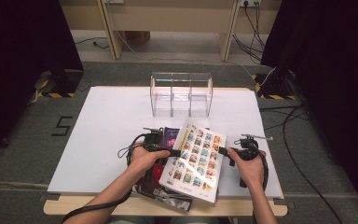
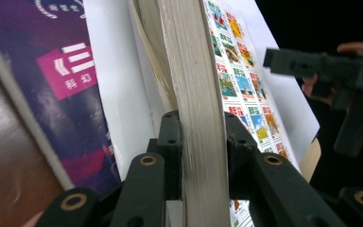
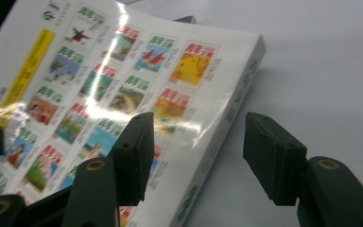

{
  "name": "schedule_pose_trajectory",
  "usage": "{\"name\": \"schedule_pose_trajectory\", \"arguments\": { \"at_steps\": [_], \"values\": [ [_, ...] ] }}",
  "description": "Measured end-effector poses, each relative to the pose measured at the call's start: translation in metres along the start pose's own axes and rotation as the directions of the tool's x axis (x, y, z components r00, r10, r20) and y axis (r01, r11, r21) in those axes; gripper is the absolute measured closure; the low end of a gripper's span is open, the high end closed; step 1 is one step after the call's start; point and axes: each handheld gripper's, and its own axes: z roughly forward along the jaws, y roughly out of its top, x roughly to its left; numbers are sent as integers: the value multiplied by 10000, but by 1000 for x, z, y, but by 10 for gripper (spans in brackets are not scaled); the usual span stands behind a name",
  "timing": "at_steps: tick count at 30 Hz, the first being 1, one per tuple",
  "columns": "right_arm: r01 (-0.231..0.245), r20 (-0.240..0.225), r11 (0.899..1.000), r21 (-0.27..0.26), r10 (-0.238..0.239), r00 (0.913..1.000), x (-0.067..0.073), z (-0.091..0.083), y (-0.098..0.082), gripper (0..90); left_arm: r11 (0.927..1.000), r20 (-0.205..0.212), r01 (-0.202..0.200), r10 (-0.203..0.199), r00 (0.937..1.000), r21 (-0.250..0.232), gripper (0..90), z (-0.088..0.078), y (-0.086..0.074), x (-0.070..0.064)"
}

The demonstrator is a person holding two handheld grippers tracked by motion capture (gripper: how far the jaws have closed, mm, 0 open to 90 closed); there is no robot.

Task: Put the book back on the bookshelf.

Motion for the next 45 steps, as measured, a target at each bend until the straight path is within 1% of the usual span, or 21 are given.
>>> {"name": "schedule_pose_trajectory", "arguments": {
  "at_steps": [1,4,5,6,8,13,15,19,23,24,26,27,28,30,32,36,37,39,40,41,45],
  "values": [
    [-3,-25,10000,77,3,10000,-2,3,3,447,9999,-38,76,-76,10000,-78,729,0,-2,2],
    [-391,-236,9979,518,403,9989,-9,17,9,420,9996,-6,178,-179,9998,-202,729,0,-5,5],
    [-611,-314,9966,555,629,9975,-10,19,10,420,9996,-6,178,-179,9998,-202,729,0,-5,5],
    [-824,-554,9951,543,854,9948,-13,22,11,417,9995,-9,169,-169,9999,-253,729,0,-6,6],
    [-1028,-726,9926,651,1074,9916,-15,26,13,413,9996,-50,183,-184,9998,-232,729,0,-6,6],
    [-1079,-898,9904,861,1155,9892,-15,33,18,400,9997,-91,154,-156,9998,-186,728,0,-6,6],
    [-1274,-1018,9872,956,1370,9853,-15,36,19,391,9996,-69,207,-208,9998,-190,728,0,-6,7],
    [-1866,-1256,9769,1038,1989,9719,-16,41,20,392,9996,-110,234,-236,9997,-188,724,1,-6,8],
    [-1359,-1021,9886,650,1421,9846,-10,30,27,547,9997,-348,258,-260,9991,-51,701,1,-5,9],
    [-1154,-1033,9920,515,1203,9874,-6,25,29,576,9988,-477,491,-488,9977,46,691,1,-5,13],
    [-771,-1045,9967,240,792,9914,2,19,32,610,9977,-507,657,-649,9966,139,677,2,-6,17],
    [-659,-1052,9977,157,672,9922,6,17,34,622,9977,-507,657,-649,9966,139,671,2,-6,17],
    [-555,-1071,9984,63,558,9927,10,16,35,632,9960,-480,876,-867,9951,176,668,2,-6,20],
    [-399,-1110,9992,-6,396,9930,14,15,37,636,9951,-432,965,-956,9945,197,667,2,-5,22],
    [-366,-1116,9993,-10,362,9931,15,18,38,634,9951,-497,969,-958,9942,200,665,1,-5,21],
    [-574,-1143,9983,47,576,9918,13,23,39,617,9948,-487,998,-987,9939,212,665,0,-5,22],
    [-631,-1183,9977,251,657,9908,11,29,37,574,9947,-467,1006,-995,9939,212,665,0,-5,23],
    [-681,-1100,9965,485,731,9912,9,36,36,570,9952,-482,958,-946,9944,225,665,0,-5,23],
    [-750,-1156,9955,576,813,9900,7,39,35,570,9953,-495,941,-929,9944,227,665,0,-5,23],
    [-1029,-1391,9925,655,1112,9840,5,42,33,570,9953,-490,946,-934,9944,229,665,0,-5,23],
    [-1218,-1604,9896,760,1327,9781,1,46,33,588,9950,-468,962,-949,9944,273,665,0,-4,23]
  ]
}}
